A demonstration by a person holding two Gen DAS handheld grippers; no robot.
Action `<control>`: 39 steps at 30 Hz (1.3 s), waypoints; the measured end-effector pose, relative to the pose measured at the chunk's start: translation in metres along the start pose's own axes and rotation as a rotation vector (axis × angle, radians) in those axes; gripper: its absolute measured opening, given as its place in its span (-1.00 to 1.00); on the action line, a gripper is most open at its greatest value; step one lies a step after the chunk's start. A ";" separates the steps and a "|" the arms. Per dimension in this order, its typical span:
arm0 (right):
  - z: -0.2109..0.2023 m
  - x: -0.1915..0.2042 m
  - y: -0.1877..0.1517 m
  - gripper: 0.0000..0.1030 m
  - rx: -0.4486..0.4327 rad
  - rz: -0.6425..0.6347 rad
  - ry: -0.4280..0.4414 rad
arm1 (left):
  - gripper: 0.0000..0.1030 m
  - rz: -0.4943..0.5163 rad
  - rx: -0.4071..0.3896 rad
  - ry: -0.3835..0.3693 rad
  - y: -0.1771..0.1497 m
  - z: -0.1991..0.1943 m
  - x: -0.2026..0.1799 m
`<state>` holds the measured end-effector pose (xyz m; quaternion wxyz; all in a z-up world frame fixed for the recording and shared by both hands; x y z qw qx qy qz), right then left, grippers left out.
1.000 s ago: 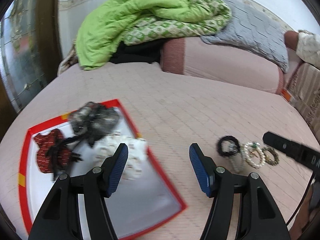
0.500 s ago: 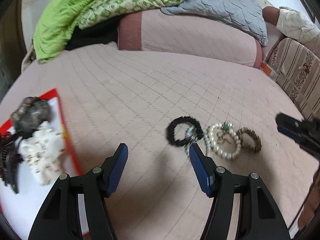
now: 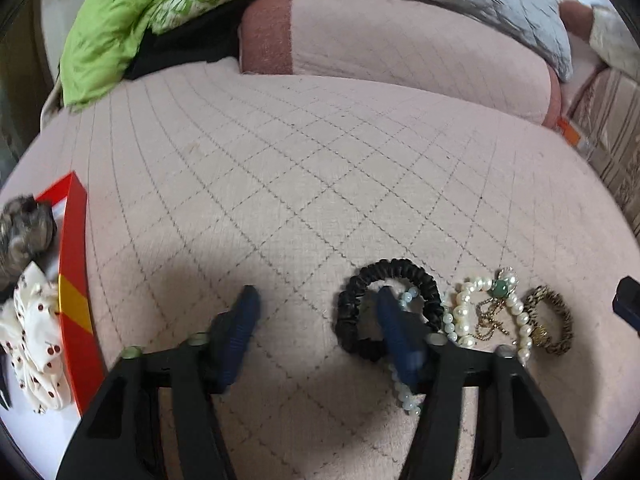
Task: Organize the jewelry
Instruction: 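Grasp the black scrunchie bracelet with the left tool while the right grasps the gold-beaded bracelet, then carry both bracelets over the tray with both tools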
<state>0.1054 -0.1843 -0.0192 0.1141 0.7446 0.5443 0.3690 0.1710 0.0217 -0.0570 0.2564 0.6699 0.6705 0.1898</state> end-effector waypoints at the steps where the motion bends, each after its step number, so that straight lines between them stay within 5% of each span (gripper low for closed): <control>1: 0.003 -0.001 -0.001 -0.30 0.012 -0.010 -0.013 | -0.40 0.011 -0.004 -0.012 0.000 -0.001 -0.001; 2: 0.007 -0.002 -0.002 -0.30 0.025 -0.020 -0.020 | -0.75 0.030 -0.005 -0.029 0.000 -0.002 -0.006; 3: 0.012 -0.002 -0.005 -0.30 0.045 -0.030 -0.025 | -0.84 0.041 -0.004 -0.037 -0.001 -0.004 -0.008; 12: 0.049 0.000 -0.020 -0.31 0.129 -0.157 -0.111 | -0.84 0.075 -0.060 -0.138 -0.002 -0.041 -0.017; 17: 0.051 -0.001 -0.017 -0.85 0.131 -0.211 -0.175 | -0.84 0.097 -0.100 -0.151 0.001 -0.057 -0.018; 24: 0.006 0.021 0.013 -0.87 -0.063 -0.186 -0.124 | -0.84 0.041 -0.144 -0.162 0.015 -0.068 -0.002; 30: -0.030 0.059 0.028 -0.87 -0.236 -0.212 0.027 | -0.84 0.032 -0.164 -0.154 0.018 -0.075 0.005; 39: -0.026 0.096 0.022 -0.86 -0.238 -0.243 0.100 | -0.84 0.017 -0.192 -0.119 0.014 -0.088 0.024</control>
Point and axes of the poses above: each gripper's, at about its wrist camera, not at the fingertips, and z roughly the way its jaws point, x to its left, y to its top, the point moved 9 cm from there along z, roughly the way its jaws point, and after that the axes turned 6 degrees about -z, right-handed, at the moved point
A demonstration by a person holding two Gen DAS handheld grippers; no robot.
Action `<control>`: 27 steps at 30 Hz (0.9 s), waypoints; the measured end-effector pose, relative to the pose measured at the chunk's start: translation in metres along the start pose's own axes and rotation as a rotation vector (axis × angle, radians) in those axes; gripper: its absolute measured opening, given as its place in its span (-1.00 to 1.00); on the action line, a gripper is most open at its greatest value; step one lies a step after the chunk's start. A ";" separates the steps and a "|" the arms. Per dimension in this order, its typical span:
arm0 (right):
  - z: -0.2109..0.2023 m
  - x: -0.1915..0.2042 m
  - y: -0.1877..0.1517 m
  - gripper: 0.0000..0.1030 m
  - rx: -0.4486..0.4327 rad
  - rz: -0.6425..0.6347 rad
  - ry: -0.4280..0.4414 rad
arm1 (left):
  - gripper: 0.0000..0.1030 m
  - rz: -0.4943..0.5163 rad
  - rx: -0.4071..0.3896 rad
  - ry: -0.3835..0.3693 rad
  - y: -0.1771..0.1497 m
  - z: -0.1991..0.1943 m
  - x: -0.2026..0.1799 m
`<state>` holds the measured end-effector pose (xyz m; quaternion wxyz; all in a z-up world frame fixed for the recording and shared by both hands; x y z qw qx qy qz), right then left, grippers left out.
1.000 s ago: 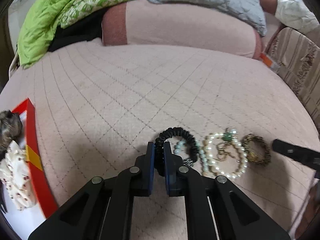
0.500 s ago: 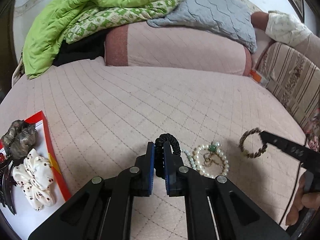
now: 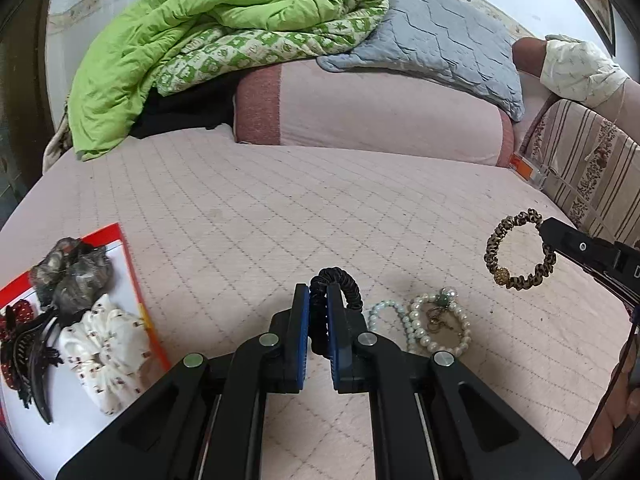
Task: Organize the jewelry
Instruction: 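Carry both bracelets over the tray with both tools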
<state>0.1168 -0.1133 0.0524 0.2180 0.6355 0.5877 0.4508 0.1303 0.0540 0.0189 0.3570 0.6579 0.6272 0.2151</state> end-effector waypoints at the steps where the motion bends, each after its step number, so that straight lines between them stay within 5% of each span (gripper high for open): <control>1: 0.000 0.003 0.000 -0.86 0.002 -0.001 0.009 | -0.84 -0.002 -0.004 0.005 0.000 -0.002 0.002; 27: 0.019 0.162 -0.043 -0.86 0.078 -0.175 0.246 | -0.83 -0.169 -0.066 0.202 -0.035 -0.102 0.142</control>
Point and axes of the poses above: each gripper's, at about its wrist camera, not at the fingertips, and z roughly the way its jaws point, x to its left, y to its top, the point moved 9 cm from there along z, roughly the way its jaws point, and after that the axes turned 6 degrees about -z, right-handed, at the moved point
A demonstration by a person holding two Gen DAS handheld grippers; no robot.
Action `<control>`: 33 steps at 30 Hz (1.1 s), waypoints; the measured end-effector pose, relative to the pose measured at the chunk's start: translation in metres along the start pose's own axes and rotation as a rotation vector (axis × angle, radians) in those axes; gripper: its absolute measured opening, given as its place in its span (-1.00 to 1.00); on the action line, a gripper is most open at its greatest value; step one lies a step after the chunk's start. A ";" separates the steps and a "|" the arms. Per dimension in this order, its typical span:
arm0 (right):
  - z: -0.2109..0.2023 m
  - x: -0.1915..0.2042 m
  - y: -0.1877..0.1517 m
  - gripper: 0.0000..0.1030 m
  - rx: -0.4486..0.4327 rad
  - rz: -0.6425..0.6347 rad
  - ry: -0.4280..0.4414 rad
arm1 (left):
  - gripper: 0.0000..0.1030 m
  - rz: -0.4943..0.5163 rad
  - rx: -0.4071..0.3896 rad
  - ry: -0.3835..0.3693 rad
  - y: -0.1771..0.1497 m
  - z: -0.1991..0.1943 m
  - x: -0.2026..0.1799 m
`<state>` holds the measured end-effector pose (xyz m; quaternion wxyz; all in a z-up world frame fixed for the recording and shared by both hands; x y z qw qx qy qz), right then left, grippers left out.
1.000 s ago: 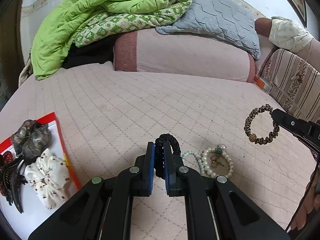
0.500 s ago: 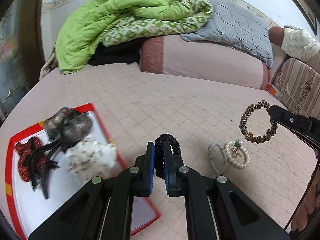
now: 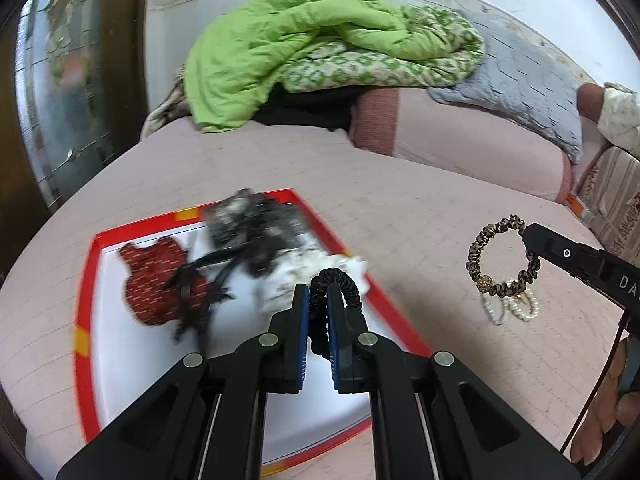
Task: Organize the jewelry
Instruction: 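Carry both bracelets over the tray with both tools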
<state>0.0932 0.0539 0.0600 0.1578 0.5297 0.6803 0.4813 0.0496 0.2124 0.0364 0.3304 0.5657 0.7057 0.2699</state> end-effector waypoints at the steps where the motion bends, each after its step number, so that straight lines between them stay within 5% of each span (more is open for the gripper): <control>1: 0.002 0.006 -0.001 -0.86 0.004 -0.005 0.009 | -0.83 -0.007 -0.002 0.010 -0.001 -0.003 0.007; 16: 0.040 0.098 -0.034 -0.86 0.096 -0.072 0.150 | -0.83 -0.098 0.004 0.152 -0.016 -0.025 0.108; 33: 0.083 0.148 -0.065 -0.84 0.213 -0.068 0.233 | -0.83 -0.155 0.064 0.197 -0.019 -0.008 0.151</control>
Point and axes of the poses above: each gripper's, at about its wrist camera, not at the fingertips, and z roughly the way its jaws point, x to its left, y to its top, the point moved 9 cm from there along z, roughly the way its jaws point, and after that the axes turned 6 degrees about -z, right-handed, at the moved point
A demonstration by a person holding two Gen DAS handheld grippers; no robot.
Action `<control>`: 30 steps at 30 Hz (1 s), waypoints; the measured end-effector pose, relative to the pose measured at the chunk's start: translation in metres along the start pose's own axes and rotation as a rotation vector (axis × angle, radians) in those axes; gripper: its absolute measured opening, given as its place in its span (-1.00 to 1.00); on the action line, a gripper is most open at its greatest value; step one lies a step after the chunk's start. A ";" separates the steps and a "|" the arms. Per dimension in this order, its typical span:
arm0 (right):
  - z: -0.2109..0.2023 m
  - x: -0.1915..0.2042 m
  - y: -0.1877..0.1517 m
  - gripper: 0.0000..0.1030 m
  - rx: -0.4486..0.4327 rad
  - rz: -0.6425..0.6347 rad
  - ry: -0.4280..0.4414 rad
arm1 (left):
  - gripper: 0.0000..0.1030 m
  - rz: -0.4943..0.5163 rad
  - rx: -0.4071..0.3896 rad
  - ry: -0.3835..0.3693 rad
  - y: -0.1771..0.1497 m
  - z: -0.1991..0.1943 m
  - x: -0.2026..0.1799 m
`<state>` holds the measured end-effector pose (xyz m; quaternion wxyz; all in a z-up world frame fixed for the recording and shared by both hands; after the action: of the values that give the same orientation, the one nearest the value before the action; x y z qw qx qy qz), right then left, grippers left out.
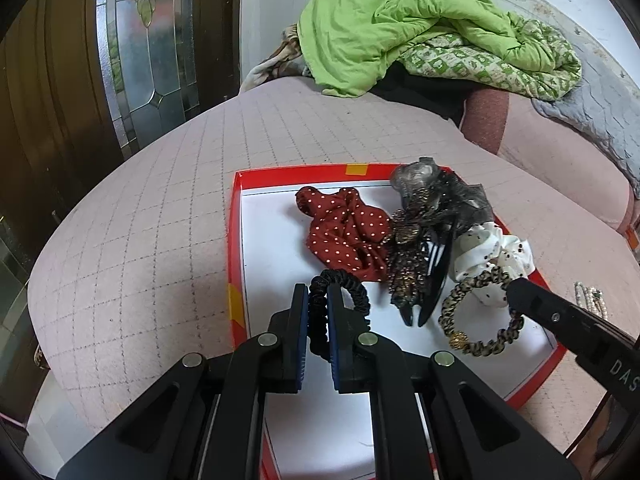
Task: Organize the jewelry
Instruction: 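Carry both bracelets over the tray with both tools, then lower both bracelets into the tray and open both tools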
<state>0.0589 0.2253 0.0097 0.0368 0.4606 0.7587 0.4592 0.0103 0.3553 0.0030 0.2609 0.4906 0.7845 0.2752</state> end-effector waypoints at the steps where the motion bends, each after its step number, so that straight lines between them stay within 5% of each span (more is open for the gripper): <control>1: 0.002 0.000 0.000 -0.84 0.002 0.001 -0.002 | -0.83 0.001 0.001 0.001 0.000 0.001 0.001; 30: 0.025 -0.021 -0.001 -0.82 0.033 0.035 -0.072 | -0.83 0.008 0.023 0.012 0.003 0.018 0.006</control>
<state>0.0824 0.2266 -0.0130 0.0485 0.4904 0.7563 0.4303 0.0220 0.3655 -0.0082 0.2493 0.4949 0.7874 0.2700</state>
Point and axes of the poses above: each gripper's, at about its wrist camera, not at the fingertips, and z roughly the way its jaws point, x to its left, y to its top, the point moved 9 cm from there along z, roughly the way its jaws point, and after that the axes turned 6 degrees about -z, right-handed, at the moved point
